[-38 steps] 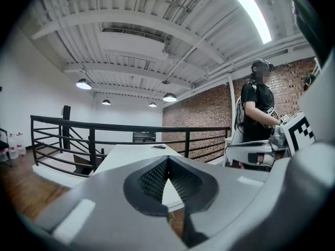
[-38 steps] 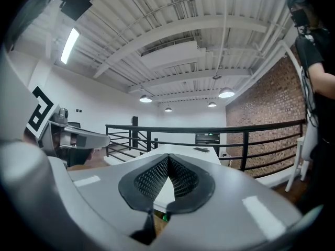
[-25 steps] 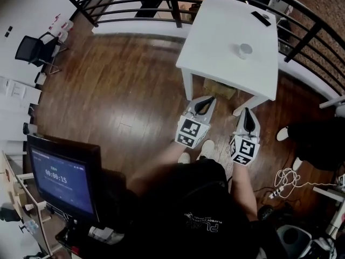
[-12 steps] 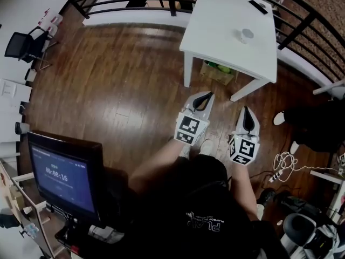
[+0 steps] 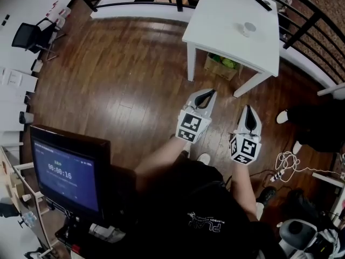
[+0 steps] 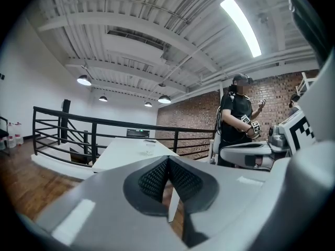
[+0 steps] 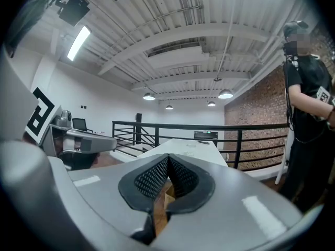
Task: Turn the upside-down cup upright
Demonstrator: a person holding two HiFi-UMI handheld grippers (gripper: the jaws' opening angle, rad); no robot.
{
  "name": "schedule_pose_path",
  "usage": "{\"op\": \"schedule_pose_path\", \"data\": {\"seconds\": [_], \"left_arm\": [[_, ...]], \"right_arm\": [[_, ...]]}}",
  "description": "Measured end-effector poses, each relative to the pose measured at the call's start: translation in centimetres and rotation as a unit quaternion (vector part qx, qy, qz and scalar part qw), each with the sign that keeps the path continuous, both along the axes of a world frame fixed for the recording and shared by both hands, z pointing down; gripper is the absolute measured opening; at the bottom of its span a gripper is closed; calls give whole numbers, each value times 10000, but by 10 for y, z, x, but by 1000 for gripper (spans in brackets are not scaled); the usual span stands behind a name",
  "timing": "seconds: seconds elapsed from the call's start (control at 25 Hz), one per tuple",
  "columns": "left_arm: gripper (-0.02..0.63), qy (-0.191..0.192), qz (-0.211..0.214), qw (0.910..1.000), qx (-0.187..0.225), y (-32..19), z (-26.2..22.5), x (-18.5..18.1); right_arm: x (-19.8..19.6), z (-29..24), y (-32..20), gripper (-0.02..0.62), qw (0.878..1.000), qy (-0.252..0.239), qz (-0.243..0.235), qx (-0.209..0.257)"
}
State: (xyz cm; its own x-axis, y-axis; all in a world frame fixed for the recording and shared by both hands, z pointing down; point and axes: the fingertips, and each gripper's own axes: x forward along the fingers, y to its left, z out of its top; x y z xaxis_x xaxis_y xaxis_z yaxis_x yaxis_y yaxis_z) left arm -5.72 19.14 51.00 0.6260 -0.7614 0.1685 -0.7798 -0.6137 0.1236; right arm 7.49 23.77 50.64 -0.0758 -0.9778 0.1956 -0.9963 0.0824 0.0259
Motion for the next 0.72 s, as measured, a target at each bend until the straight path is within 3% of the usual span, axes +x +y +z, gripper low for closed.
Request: {"op": "schedule_pose_path", "data": {"seconds": [0.2, 0.52, 0.72], "left_arm": [[0, 318, -172, 9991, -243, 38, -8, 17], [0, -26, -344, 9994, -6, 101, -16, 36], [0, -168, -492, 9986, -82, 116, -12, 20]], "right_arm": [[18, -8, 37, 12, 9997, -120, -136, 161], [37, -9, 85, 12, 9987, -335, -299, 239], [34, -4, 98, 12, 9987, -419, -236, 178]]}}
